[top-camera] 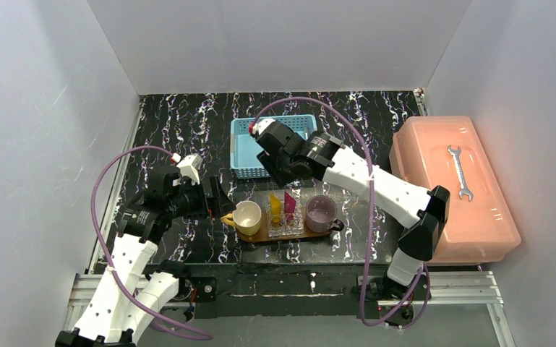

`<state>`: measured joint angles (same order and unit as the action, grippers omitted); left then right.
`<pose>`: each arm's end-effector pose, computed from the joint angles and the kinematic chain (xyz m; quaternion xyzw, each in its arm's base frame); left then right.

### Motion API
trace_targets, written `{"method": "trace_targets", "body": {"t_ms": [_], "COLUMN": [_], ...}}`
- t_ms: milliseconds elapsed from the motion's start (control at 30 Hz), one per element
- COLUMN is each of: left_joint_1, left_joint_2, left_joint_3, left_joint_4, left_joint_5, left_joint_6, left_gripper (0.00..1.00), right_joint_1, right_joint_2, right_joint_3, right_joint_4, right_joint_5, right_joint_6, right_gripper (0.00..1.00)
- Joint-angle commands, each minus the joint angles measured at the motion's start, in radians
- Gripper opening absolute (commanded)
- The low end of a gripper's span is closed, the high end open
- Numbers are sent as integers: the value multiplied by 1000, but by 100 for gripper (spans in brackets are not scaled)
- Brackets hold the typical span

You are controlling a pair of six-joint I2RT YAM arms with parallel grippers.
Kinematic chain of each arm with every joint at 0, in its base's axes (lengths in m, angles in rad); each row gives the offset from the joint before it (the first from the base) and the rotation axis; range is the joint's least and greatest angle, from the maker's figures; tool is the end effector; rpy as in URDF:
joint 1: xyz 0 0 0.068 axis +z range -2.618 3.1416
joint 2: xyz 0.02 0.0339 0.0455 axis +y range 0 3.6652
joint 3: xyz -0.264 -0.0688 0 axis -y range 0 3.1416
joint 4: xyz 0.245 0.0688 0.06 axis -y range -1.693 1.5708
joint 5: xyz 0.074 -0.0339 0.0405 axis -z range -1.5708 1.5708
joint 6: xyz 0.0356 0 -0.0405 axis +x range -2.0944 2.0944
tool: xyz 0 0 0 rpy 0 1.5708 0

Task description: Prepare toiletry sets of a toothbrush and toothpaste on the tray

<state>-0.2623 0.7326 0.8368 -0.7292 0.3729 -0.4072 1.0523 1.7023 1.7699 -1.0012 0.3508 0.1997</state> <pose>0.1396 -0.0509 0.3125 0.0209 0.8786 -0.3029 0.3685 0.1885 0.3057 0.3653 -0.3369 0.8740 0.0464 0.3470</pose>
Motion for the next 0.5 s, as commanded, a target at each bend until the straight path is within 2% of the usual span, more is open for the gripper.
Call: {"method": "trace_targets", "body": {"t_ms": [0,467], "left_joint_1": [0,0], "left_joint_2": [5,13], "left_joint_3": [-13,-16], "left_joint_4": [6,7], "left_joint_5": [-5,-6], "left_joint_6": [14,7], "left_gripper": [98,98], "right_joint_1": [-36,-232], "right_joint_2": [-18,184], "right_joint_3": [100,182], "right_joint_4": [-4,163], "right_joint_5": [61,15], "right_joint_6": [-40,-95], "right_gripper": [53,59]}}
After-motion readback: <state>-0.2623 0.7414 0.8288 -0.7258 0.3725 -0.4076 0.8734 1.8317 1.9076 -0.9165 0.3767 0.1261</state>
